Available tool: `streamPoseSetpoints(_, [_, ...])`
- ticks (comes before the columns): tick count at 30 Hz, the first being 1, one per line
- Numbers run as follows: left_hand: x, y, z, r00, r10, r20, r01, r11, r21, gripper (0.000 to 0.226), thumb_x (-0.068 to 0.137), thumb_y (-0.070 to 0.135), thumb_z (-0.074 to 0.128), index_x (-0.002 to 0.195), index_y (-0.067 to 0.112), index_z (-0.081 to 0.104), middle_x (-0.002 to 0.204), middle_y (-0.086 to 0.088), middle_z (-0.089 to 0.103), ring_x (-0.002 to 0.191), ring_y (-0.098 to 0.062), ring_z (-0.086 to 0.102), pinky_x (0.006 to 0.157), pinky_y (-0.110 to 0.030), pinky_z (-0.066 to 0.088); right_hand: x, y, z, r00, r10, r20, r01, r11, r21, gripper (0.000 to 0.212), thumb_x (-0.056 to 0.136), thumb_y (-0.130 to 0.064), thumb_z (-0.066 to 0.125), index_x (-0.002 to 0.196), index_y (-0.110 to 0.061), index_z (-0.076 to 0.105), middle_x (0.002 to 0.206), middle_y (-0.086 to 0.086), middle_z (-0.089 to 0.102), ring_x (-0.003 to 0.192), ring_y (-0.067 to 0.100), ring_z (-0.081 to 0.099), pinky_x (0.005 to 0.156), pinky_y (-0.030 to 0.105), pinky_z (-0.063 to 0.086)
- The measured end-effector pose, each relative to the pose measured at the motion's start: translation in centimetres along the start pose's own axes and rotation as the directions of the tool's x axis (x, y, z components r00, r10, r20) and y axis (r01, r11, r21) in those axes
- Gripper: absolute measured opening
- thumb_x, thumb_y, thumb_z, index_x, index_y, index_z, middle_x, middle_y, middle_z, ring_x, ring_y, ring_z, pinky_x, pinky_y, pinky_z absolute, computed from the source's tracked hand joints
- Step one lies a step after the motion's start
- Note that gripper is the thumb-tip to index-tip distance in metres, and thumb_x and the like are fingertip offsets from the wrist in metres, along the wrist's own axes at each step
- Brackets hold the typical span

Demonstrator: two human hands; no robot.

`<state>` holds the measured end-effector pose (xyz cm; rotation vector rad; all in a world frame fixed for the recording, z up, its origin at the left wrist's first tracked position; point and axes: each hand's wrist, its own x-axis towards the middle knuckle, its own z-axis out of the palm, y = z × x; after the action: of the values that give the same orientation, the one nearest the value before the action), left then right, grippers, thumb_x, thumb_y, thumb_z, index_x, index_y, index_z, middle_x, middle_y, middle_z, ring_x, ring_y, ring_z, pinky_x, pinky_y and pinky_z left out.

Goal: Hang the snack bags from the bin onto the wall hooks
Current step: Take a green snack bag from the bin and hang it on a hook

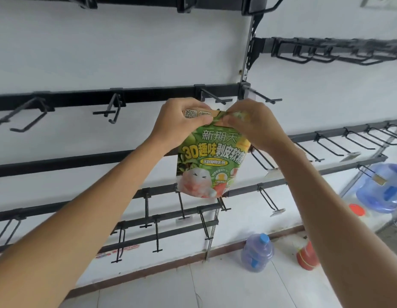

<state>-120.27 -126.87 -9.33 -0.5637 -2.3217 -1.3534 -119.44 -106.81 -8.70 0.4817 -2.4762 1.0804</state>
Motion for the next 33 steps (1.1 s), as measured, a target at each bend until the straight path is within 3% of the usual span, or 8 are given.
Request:
streamPoseSetpoints(5, [0.5, 0.1, 0.3, 0.998, -0.01, -0.056, 0.011, 1.0, 0.015, 0.008, 0.077, 0.028, 0.077, 0.077, 0.035, 0.072, 0.081, 0.016, 0.071, 0.084, -0.003, 0.067, 0.084, -0.039, 0.055, 2.0, 1.3, 0.7, 0.996, -0.085, 0.042, 0.084, 0.996, 0.017, 0.009, 0.093, -0.023, 0.058, 0.085, -0.025, 0.061, 0.096, 0.0, 0.062, 0.084, 0.013, 0.06, 0.067, 0.023, 0.042])
streamPoseSetpoints(10, [0.3, 0.6, 0.5, 0.989, 0.027, -0.142, -0.033, 0.999, -0.042, 0.012, 0.083, 0.021, 0.074, 0.078, 0.031, 0.071, 0.073, 0.02, 0.071, 0.077, 0.001, 0.066, 0.074, -0.023, 0.051, 2.8, 1.3, 0.4, 0.981, -0.193, 0.009, 0.191, 0.978, 0.082, 0.009, 0.093, -0.022, 0.057, 0.093, -0.016, 0.064, 0.095, 0.001, 0.061, 0.087, 0.014, 0.058, 0.072, 0.02, 0.043])
streamPoseSetpoints(13, [0.4, 0.4, 0.2, 0.987, 0.022, -0.161, -0.029, 0.998, -0.047, 0.013, 0.083, 0.021, 0.074, 0.078, 0.033, 0.07, 0.073, 0.023, 0.07, 0.076, 0.003, 0.065, 0.075, -0.021, 0.049, 3.3, 1.1, 0.8, 0.979, -0.201, 0.028, 0.197, 0.976, 0.096, 0.012, 0.092, -0.021, 0.056, 0.094, -0.013, 0.065, 0.095, 0.002, 0.063, 0.088, 0.019, 0.061, 0.076, 0.032, 0.049])
streamPoseSetpoints(16, [0.3, 0.2, 0.3, 0.986, 0.011, -0.164, -0.02, 0.998, -0.055, 0.009, 0.083, 0.023, 0.073, 0.08, 0.032, 0.071, 0.076, 0.019, 0.071, 0.081, -0.001, 0.067, 0.08, -0.027, 0.051, 3.4, 1.5, 0.9, 0.981, -0.173, 0.083, 0.16, 0.977, 0.14, 0.013, 0.093, -0.023, 0.056, 0.094, -0.013, 0.064, 0.089, 0.004, 0.066, 0.081, 0.021, 0.064, 0.074, 0.044, 0.054])
streamPoseSetpoints(23, [-0.4, -0.6, 0.7, 0.988, -0.008, -0.153, -0.008, 0.994, -0.107, 0.013, 0.083, 0.023, 0.073, 0.078, 0.035, 0.071, 0.075, 0.02, 0.071, 0.08, -0.002, 0.067, 0.078, -0.027, 0.05, 3.0, 1.5, 0.2, 0.969, -0.19, 0.161, 0.16, 0.97, 0.182, 0.011, 0.096, -0.021, 0.055, 0.087, -0.022, 0.06, 0.075, -0.008, 0.066, 0.066, 0.005, 0.062, 0.063, 0.025, 0.049])
streamPoseSetpoints(27, [-0.2, -1.4, 1.0, 0.983, -0.036, -0.18, 0.026, 0.998, -0.058, 0.015, 0.085, 0.023, 0.071, 0.077, 0.036, 0.068, 0.075, 0.021, 0.069, 0.08, 0.004, 0.063, 0.078, -0.02, 0.045, 3.2, 2.0, 0.9, 0.987, -0.127, 0.099, 0.114, 0.985, 0.128, 0.013, 0.096, -0.024, 0.055, 0.095, -0.014, 0.064, 0.084, -0.004, 0.068, 0.075, 0.011, 0.063, 0.065, 0.026, 0.048])
streamPoseSetpoints(30, [-0.1, -2.0, 1.3, 0.978, -0.043, -0.204, 0.035, 0.998, -0.044, 0.017, 0.086, 0.021, 0.071, 0.077, 0.036, 0.067, 0.077, 0.021, 0.068, 0.082, 0.005, 0.063, 0.081, -0.019, 0.045, 3.5, 2.7, 1.4, 0.994, -0.107, -0.021, 0.109, 0.986, 0.125, 0.015, 0.094, -0.025, 0.057, 0.101, -0.014, 0.065, 0.091, -0.002, 0.067, 0.078, 0.008, 0.06, 0.063, 0.014, 0.043])
streamPoseSetpoints(33, [0.2, -2.6, 1.6, 0.968, -0.06, -0.242, 0.053, 0.998, -0.036, 0.019, 0.086, 0.02, 0.071, 0.077, 0.036, 0.066, 0.075, 0.024, 0.067, 0.082, 0.007, 0.062, 0.081, -0.017, 0.046, 3.4, 3.7, 2.2, 0.994, -0.091, -0.064, 0.101, 0.98, 0.173, 0.027, 0.09, -0.032, 0.064, 0.112, -0.017, 0.059, 0.103, -0.005, 0.064, 0.092, 0.01, 0.061, 0.073, 0.016, 0.047])
